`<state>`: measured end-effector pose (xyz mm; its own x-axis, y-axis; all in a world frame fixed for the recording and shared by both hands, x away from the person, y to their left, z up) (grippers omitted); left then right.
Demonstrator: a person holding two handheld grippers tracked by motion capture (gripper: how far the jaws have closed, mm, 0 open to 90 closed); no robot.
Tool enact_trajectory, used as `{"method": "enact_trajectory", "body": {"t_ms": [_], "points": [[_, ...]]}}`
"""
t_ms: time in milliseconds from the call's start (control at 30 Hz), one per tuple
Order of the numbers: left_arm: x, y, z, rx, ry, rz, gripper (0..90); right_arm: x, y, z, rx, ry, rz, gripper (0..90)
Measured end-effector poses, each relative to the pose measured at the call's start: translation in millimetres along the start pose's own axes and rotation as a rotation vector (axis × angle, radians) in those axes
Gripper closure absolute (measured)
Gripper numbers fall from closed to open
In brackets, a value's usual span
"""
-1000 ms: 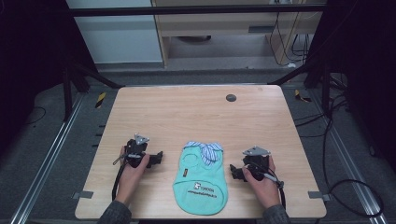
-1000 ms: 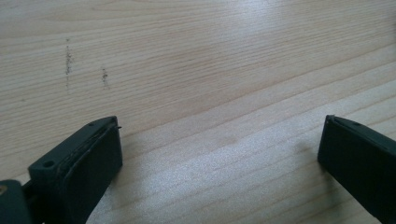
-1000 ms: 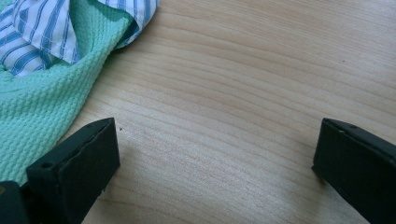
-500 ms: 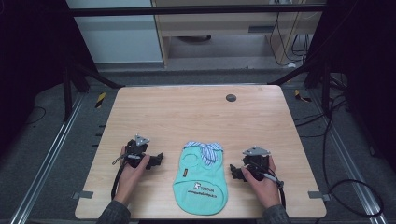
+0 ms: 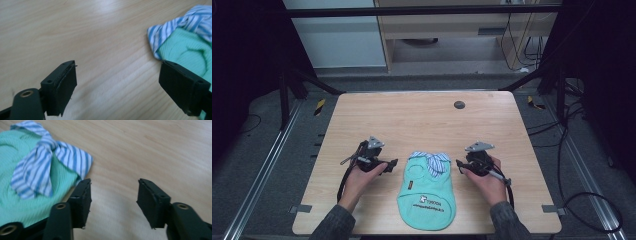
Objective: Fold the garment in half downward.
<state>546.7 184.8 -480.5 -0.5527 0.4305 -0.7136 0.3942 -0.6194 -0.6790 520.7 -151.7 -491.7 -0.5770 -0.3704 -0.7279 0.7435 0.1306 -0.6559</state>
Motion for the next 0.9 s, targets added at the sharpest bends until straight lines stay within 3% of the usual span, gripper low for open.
{"method": "enact_trajectory", "body": {"t_ms": [67, 133, 167, 233, 333, 467, 567, 700, 900], "points": [[-12.7, 5.1, -1.5, 0.031, -0.014, 0.001, 17.5, -12.0, 4.5, -0.6, -0.020, -0.019, 0.002, 56.4], [-18.4, 7.4, -2.8, 0.035, -0.014, 0.004, 19.7, -17.5, 6.1, -0.8, -0.026, -0.024, 0.007, 60.6], [-28.1, 14.1, -4.4, 0.046, -0.020, 0.006, 26.6, -27.6, 10.5, -1.5, -0.057, -0.022, 0.018, 66.1], [-36.7, 24.2, -5.6, 0.047, -0.018, -0.009, 31.8, -34.6, 16.4, -3.2, -0.089, -0.012, 0.012, 70.2], [-40.4, 31.7, -4.3, 0.060, -0.020, -0.020, 35.9, -39.3, 23.7, -7.2, -0.110, -0.012, -0.002, 73.3], [-43.6, 45.2, 1.5, 0.069, -0.007, -0.039, 39.0, -41.8, 32.8, -16.0, -0.133, -0.020, -0.026, 72.7], [-43.5, 55.4, 3.0, 0.096, -0.028, -0.050, 41.6, -40.5, 39.4, -20.7, -0.139, -0.034, -0.048, 71.0], [-40.3, 65.5, 6.9, 0.116, -0.012, -0.106, 41.3, -38.0, 43.9, -24.5, -0.154, -0.029, -0.077, 67.3], [-35.8, 72.0, 7.9, 0.114, 0.000, -0.131, 41.0, -35.2, 47.3, -30.2, -0.176, -0.033, -0.115, 60.9]]}}
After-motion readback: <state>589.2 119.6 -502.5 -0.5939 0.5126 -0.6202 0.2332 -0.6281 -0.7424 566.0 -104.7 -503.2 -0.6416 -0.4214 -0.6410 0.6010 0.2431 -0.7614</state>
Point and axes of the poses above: each handheld gripper's, and its own axes: y roughly forward along the jaws, x roughly out of its underside, z roughly to its right, the point moved 2 cm from there along y, roughly forward along the jaws, and after that the axes turned 14 degrees about x, right-handed, at the moved point
